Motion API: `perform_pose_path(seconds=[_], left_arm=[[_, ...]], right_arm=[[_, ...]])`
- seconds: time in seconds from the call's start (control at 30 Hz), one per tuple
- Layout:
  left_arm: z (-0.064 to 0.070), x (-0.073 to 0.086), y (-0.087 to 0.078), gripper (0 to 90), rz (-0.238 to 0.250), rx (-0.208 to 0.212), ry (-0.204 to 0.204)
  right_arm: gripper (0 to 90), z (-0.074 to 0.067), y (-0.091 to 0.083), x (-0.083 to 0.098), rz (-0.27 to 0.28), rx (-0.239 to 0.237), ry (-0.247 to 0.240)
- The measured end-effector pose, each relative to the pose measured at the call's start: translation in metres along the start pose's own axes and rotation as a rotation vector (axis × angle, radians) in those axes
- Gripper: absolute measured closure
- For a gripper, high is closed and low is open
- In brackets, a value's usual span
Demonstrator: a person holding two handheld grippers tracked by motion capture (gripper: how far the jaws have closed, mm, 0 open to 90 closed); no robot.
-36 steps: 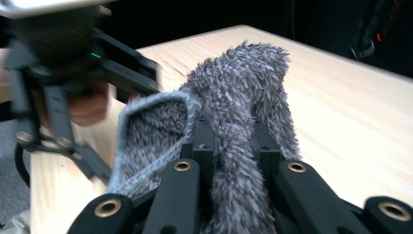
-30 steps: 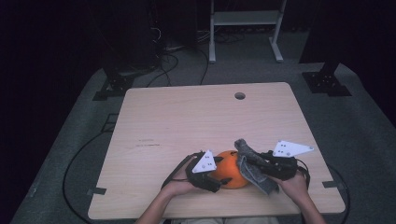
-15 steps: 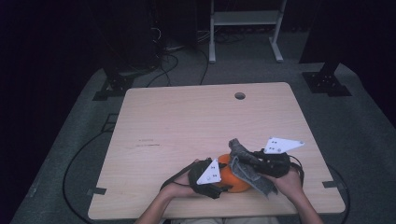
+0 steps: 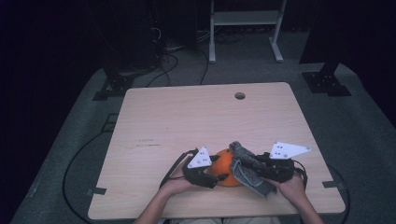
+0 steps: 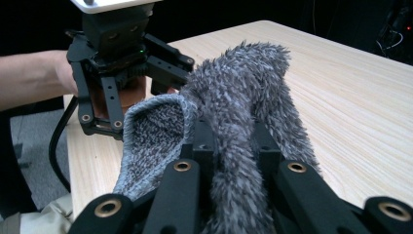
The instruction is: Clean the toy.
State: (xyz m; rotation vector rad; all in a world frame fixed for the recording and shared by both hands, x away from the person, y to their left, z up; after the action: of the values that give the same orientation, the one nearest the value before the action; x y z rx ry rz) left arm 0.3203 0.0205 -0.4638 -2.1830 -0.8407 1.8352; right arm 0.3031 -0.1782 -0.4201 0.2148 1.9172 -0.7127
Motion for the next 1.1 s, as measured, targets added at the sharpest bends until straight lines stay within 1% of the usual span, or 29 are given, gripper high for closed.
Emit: perform_pose_path(seconds=[0.03,0.07,0.17,0.23,0.27,0.3,0.33,0.37,0.4,0.43,0.47,0.5,0.53,0.57,0.63,0.7,0.73,0.77,0.8,0.83,0.87,0.9,0.93,0.97,1.0,1.03,1.07,1.1], left_arm=[[-0.001,0.000,-0.001,31.1,0.007,-0.002,-0.017],[-0.003,0.001,-0.001,31.1,0.010,-0.003,-0.031],[-0.006,0.002,-0.001,31.1,0.023,-0.004,-0.055],[-0.007,0.002,0.000,31.1,0.028,-0.006,-0.067],[-0.008,0.003,0.000,31.0,0.029,-0.009,-0.079],[-0.009,0.003,0.000,30.1,0.031,-0.018,-0.101],[-0.010,0.004,0.001,29.9,0.033,-0.022,-0.121],[-0.011,0.004,0.002,29.7,0.035,-0.027,-0.138],[-0.011,0.004,0.002,29.6,0.034,-0.031,-0.147],[-0.011,0.004,0.002,29.6,0.030,-0.035,-0.148],[-0.011,0.005,0.002,29.7,0.027,-0.038,-0.152],[-0.012,0.005,0.001,30.1,0.029,-0.037,-0.156],[-0.014,0.006,0.000,30.8,0.034,-0.035,-0.163],[-0.015,0.007,-0.001,31.4,0.042,-0.034,-0.173],[-0.018,0.007,-0.002,32.0,0.051,-0.038,-0.194],[-0.019,0.008,-0.002,32.0,0.057,-0.039,-0.204],[-0.019,0.008,-0.002,32.0,0.059,-0.041,-0.209],[-0.019,0.008,-0.002,32.0,0.062,-0.042,-0.215],[-0.019,0.008,-0.002,31.9,0.063,-0.043,-0.219],[-0.020,0.009,-0.002,31.6,0.060,-0.045,-0.221],[-0.021,0.009,-0.002,31.1,0.061,-0.051,-0.231],[-0.022,0.010,-0.001,31.0,0.063,-0.055,-0.245],[-0.022,0.010,-0.001,30.9,0.064,-0.058,-0.255],[-0.022,0.010,0.000,30.8,0.062,-0.060,-0.248],[-0.022,0.009,0.000,30.9,0.059,-0.062,-0.245],[-0.021,0.009,-0.001,31.0,0.058,-0.061,-0.243],[-0.021,0.010,-0.001,31.3,0.058,-0.061,-0.243],[-0.021,0.010,-0.001,31.4,0.061,-0.060,-0.245]], right_arm=[[76.8,0.003,0.000,0.001,0.010,0.012,0.013],[76.8,0.009,0.000,0.002,0.020,0.035,0.030],[76.8,0.030,-0.003,0.012,0.026,0.080,0.093],[76.8,0.034,-0.005,0.016,0.025,0.098,0.100],[76.8,0.033,-0.005,0.016,0.031,0.103,0.100],[76.8,0.029,-0.005,0.015,0.040,0.107,0.091],[76.8,0.024,-0.005,0.012,0.057,0.093,0.072],[76.8,0.016,-0.003,0.009,0.070,0.062,0.056],[76.7,0.008,-0.001,0.006,0.081,0.032,0.036],[76.7,0.001,0.003,0.005,0.079,0.012,0.011],[76.7,-0.005,0.007,0.004,0.072,0.006,-0.012],[76.7,-0.007,0.010,0.004,0.069,0.013,-0.029],[76.7,-0.006,0.011,0.004,0.073,0.012,-0.027],[76.6,-0.002,0.010,0.004,0.077,0.012,-0.006],[76.6,0.013,0.007,0.007,0.092,0.077,0.034],[76.6,0.030,0.004,0.015,0.082,0.116,0.100],[76.6,0.035,0.003,0.018,0.071,0.134,0.118],[76.6,0.039,0.002,0.021,0.056,0.149,0.124],[76.5,0.040,0.001,0.021,0.053,0.156,0.129],[76.5,0.039,0.000,0.021,0.057,0.157,0.124],[76.5,0.035,-0.001,0.018,0.069,0.151,0.111],[76.4,0.028,-0.001,0.015,0.087,0.132,0.089],[76.5,0.020,0.000,0.012,0.101,0.102,0.065],[76.4,0.013,0.002,0.010,0.104,0.084,0.038],[76.5,0.008,0.004,0.008,0.096,0.079,0.011],[76.4,0.006,0.006,0.008,0.084,0.077,-0.005],[76.4,0.007,0.007,0.010,0.071,0.087,-0.003],[76.4,0.011,0.008,0.011,0.063,0.103,0.012]])
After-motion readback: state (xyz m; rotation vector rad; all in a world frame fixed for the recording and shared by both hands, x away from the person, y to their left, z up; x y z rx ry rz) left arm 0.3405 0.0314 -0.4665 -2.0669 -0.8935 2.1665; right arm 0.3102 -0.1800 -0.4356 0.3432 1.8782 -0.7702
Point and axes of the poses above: each handheld gripper's, and its own axes: y roughly forward along the jaws, x roughly out of its underside, z roughly to its right, the point moved 5 cm from there along y, roughly forward along the jaws, and after that the axes turned 14 degrees about y, right-handed, at the moved point
